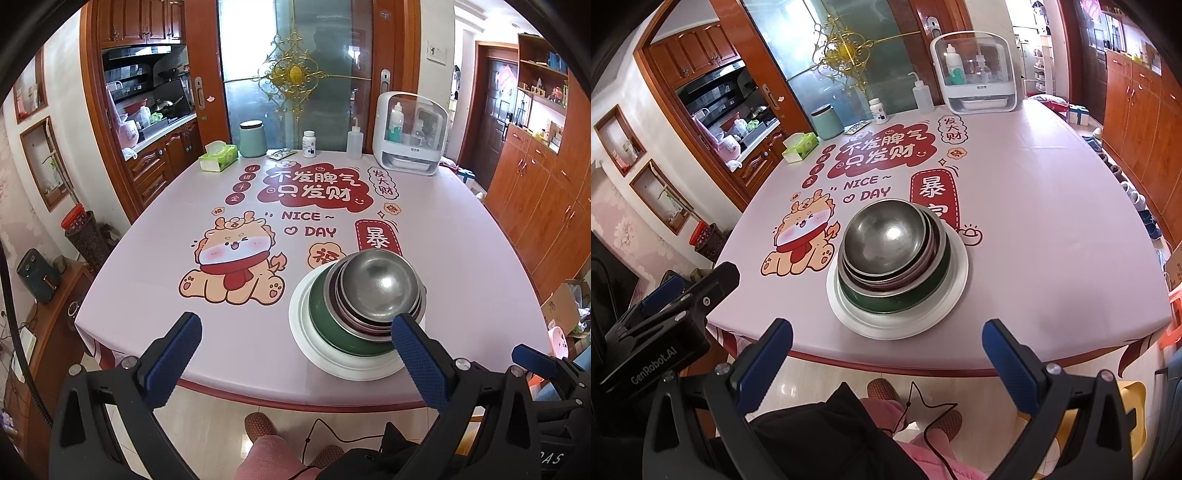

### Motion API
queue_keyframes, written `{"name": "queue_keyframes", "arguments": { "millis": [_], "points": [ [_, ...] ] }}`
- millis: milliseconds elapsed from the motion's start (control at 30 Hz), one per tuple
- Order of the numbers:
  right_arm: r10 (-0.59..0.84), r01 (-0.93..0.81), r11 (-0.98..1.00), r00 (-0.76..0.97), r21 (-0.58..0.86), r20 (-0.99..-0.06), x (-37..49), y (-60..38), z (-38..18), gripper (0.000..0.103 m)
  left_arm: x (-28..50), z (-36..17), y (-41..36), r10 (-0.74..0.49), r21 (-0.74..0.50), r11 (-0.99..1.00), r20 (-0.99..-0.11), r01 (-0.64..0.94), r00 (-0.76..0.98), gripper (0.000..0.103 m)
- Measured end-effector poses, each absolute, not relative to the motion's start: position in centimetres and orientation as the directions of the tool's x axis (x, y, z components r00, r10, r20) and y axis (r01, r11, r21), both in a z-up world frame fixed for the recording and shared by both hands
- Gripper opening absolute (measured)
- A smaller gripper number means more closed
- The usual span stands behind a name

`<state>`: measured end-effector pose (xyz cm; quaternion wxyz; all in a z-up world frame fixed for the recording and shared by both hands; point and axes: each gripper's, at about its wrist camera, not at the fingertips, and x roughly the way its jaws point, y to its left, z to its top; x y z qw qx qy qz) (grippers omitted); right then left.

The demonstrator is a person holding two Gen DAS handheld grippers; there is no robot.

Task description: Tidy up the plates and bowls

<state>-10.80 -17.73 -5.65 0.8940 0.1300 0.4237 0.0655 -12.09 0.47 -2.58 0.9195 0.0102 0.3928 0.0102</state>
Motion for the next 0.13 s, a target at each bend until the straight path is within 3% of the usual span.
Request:
{"name": "queue_keyframes", "arguments": {
  "millis": [133],
  "points": [
    [0.227, -0.007, 0.958, 0.632, 0.288, -0.740, -10.82, -17.77, -5.64, 0.103, -12.09, -2.57, 0.44, 0.027, 0.027, 1.000, -0.722, -0.010, 0.691, 0.102]
  ]
}}
